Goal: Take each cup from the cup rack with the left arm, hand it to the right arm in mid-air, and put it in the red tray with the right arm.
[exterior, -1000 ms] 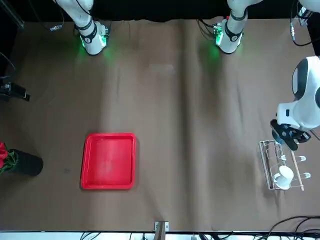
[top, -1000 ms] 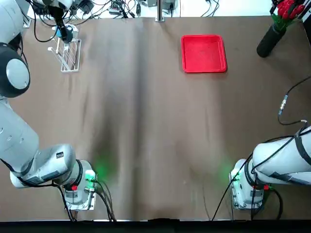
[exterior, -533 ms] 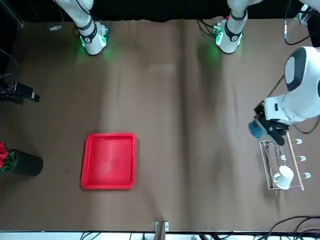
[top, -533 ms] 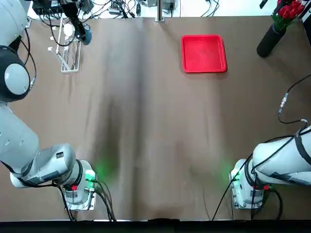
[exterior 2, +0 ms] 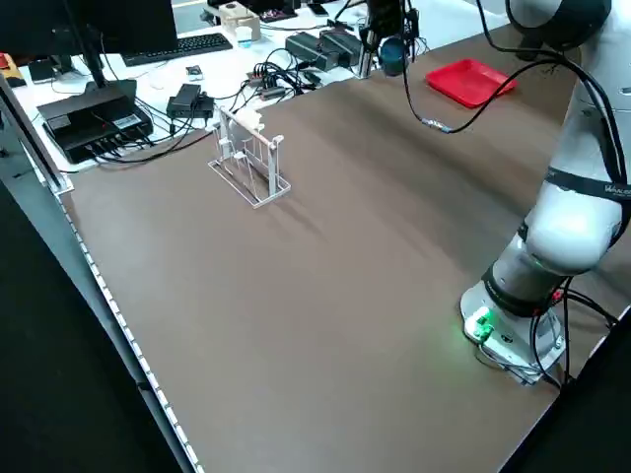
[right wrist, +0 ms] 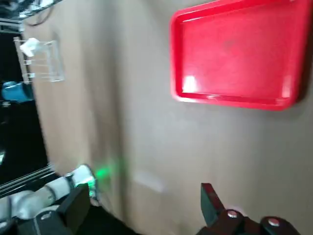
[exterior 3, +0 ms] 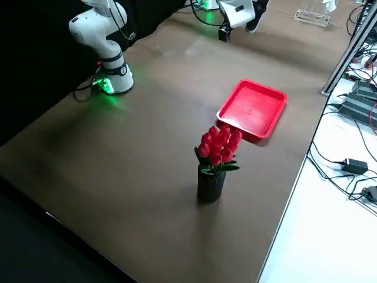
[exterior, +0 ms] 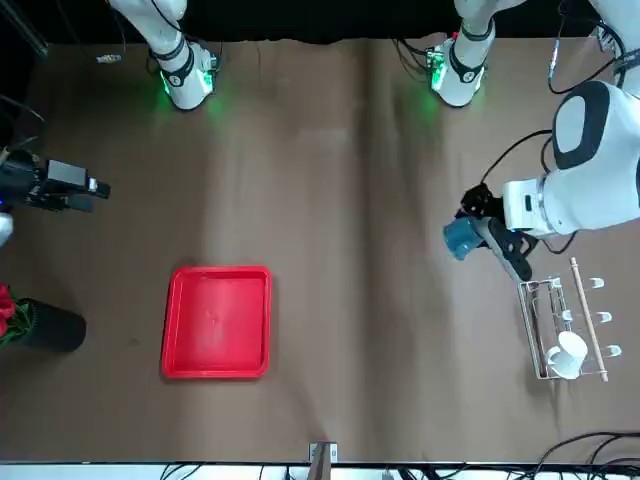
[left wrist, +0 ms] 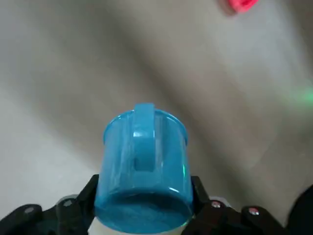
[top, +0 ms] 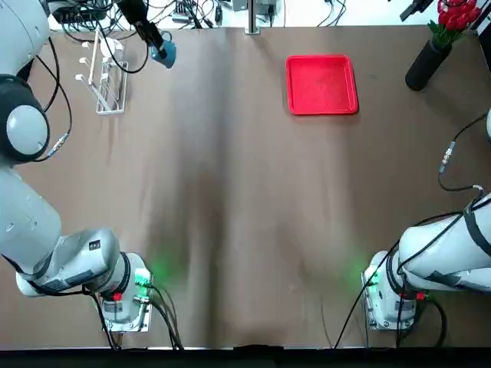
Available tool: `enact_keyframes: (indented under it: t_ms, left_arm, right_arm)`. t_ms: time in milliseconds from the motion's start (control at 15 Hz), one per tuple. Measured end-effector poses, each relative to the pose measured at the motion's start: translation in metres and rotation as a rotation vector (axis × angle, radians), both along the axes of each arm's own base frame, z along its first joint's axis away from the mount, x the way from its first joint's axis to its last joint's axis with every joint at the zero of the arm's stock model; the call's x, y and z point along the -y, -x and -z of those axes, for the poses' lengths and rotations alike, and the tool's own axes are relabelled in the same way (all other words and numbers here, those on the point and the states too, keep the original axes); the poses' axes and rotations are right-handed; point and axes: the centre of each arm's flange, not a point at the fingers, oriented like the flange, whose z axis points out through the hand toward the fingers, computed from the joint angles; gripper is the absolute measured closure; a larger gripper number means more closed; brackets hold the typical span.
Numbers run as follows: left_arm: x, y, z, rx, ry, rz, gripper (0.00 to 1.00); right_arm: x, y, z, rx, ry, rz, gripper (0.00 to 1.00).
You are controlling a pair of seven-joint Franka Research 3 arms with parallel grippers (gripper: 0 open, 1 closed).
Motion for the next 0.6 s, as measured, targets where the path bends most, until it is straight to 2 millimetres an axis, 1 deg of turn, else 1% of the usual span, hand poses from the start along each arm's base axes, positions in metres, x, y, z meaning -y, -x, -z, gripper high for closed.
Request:
enact_keyframes:
  t_ms: [133,333,467,600]
  left_arm:
    - [0.012,0.001,-0.004,-0.031,0.081,-0.038,0.24]
    - [0.033,0.004,0.000,-0.104,0.166,-0.094,0.24]
    - [0.056,0.008,0.002,-0.165,0.210,-0.130,0.24]
    - [0.084,0.012,0.002,-0.232,0.274,-0.164,0.24]
  right_arm:
    - [-0.021,-0.005,0.007,-0.028,-0.048,-0.009,0.00]
    - [-0.065,-0.008,0.014,-0.071,-0.055,-0.027,0.03]
    - [-0.086,-0.012,0.011,-0.059,-0.096,-0.010,0.03]
    - [-0.099,-0.022,0.009,-0.056,-0.224,0.027,0.03]
